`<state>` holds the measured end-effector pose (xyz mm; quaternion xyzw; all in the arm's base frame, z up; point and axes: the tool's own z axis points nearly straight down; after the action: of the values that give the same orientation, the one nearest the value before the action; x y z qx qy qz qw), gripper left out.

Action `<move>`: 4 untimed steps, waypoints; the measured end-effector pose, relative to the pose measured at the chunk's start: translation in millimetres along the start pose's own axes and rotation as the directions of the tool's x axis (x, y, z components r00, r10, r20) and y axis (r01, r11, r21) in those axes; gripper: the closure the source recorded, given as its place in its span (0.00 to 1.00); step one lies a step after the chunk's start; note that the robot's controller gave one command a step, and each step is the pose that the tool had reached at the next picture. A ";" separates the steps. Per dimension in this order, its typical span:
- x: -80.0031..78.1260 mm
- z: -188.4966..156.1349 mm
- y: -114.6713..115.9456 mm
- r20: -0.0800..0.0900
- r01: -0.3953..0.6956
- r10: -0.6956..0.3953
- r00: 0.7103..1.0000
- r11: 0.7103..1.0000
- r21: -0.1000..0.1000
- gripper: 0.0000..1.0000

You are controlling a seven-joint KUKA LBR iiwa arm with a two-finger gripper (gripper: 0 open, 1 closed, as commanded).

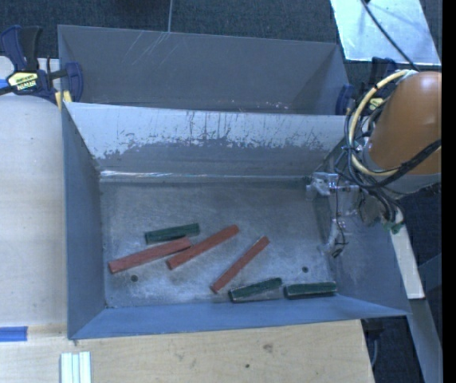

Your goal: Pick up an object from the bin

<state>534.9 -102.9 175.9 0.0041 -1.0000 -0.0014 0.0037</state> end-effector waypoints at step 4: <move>-13.1 97.2 122.5 0.009 0.085 -0.085 0.996 0.996 0.004 0.00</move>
Offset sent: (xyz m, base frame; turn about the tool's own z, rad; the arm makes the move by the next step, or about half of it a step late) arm 0.0163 0.0557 -0.0267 -0.0957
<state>546.4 19.9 78.9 0.0465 -0.9989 0.0002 -0.0008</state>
